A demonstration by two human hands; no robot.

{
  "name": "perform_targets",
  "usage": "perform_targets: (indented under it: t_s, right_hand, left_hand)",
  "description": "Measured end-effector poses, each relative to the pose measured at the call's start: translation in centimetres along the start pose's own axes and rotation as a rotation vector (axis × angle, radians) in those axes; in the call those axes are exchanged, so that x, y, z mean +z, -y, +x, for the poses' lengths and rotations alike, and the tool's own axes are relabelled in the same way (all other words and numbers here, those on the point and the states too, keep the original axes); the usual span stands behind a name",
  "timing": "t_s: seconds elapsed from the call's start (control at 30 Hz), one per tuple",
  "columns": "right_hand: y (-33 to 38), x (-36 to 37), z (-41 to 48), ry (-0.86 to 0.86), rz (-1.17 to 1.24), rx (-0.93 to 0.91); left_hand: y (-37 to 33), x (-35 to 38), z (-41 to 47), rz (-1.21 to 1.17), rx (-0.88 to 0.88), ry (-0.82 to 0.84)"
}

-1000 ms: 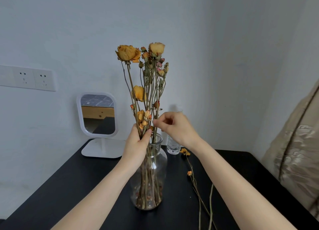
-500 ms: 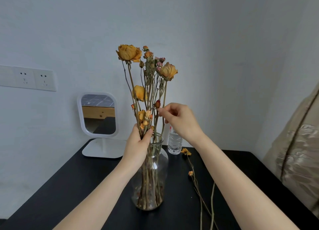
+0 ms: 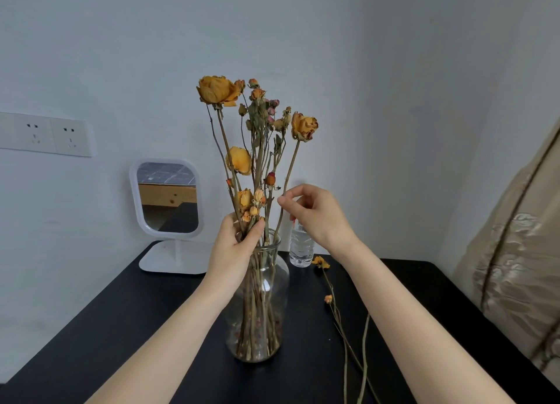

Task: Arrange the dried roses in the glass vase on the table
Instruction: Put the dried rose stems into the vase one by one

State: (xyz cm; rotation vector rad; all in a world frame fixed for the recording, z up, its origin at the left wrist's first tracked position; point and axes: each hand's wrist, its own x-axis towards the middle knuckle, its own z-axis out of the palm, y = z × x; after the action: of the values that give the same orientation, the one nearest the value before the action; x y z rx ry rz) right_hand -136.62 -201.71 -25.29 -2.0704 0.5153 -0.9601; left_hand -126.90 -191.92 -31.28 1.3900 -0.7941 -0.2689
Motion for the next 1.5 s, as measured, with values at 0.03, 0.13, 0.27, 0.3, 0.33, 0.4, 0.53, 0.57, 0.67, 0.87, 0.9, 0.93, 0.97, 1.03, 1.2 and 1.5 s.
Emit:
perform_targets:
  t_s: [0.03, 0.13, 0.27, 0.3, 0.33, 0.4, 0.53, 0.57, 0.67, 0.87, 0.9, 0.93, 0.97, 1.03, 1.2, 1.5]
  right_hand:
    - [-0.1, -0.2, -0.2, -0.003, 0.002, 0.005]
    - [-0.4, -0.7, -1.1, -0.011, 0.0, 0.026]
    - [-1.6, -1.2, -2.7, 0.007, 0.002, 0.058]
    - [-2.0, -1.3, -3.2, 0.012, -0.006, 0.069]
    - [-2.5, -1.4, -3.8, 0.02, -0.014, 0.082]
    - [-3.8, -1.7, -5.1, 0.038, -0.023, 0.125]
    - [-7.0, -3.2, -7.9, 0.031, -0.08, 0.239]
    - [-7.9, -3.8, -8.6, 0.018, -0.1, 0.268]
    - [-10.4, -5.8, -10.6, -0.022, -0.163, 0.369]
    - [-14.8, -8.2, -13.6, 0.024, -0.333, 0.592]
    - [-15.2, -8.2, -13.9, 0.055, -0.362, 0.616]
    - [-15.6, -8.1, -14.1, 0.083, -0.389, 0.633]
    - [-16.0, -8.0, -14.2, 0.105, -0.408, 0.645]
    - [-16.4, -7.6, -14.1, 0.132, -0.43, 0.659]
    - [-16.9, -5.8, -12.8, 0.182, -0.483, 0.719]
    - [-17.2, -5.0, -11.6, 0.157, -0.426, 0.8]
  left_hand:
    - [0.1, -0.2, -0.3, -0.003, 0.004, 0.011]
    - [0.4, -0.6, -1.7, 0.015, 0.02, 0.035]
    - [1.6, -0.9, -5.3, 0.4, 0.125, -0.208]
    - [1.9, -0.8, -6.5, 0.474, 0.191, -0.262]
    - [2.3, -0.5, -7.7, 0.512, 0.257, -0.285]
    - [3.2, 0.2, -9.8, 0.543, 0.354, -0.258]
    - [4.9, 1.9, -12.4, 0.549, 0.406, 0.001]
    - [5.3, 2.4, -12.6, 0.548, 0.391, 0.079]
    - [6.5, 4.4, -12.4, 0.612, 0.323, 0.274]
    - [8.3, 9.0, -10.7, 0.815, 0.075, 0.392]
    - [8.5, 9.7, -10.3, 0.833, 0.027, 0.41]
    - [8.6, 10.2, -10.0, 0.844, -0.01, 0.423]
    - [8.8, 10.8, -9.7, 0.845, -0.039, 0.43]
    - [8.9, 11.6, -9.2, 0.844, -0.077, 0.429]
    - [9.3, 12.8, -8.2, 0.882, -0.13, 0.415]
    - [10.0, 13.7, -6.9, 0.898, -0.21, 0.425]
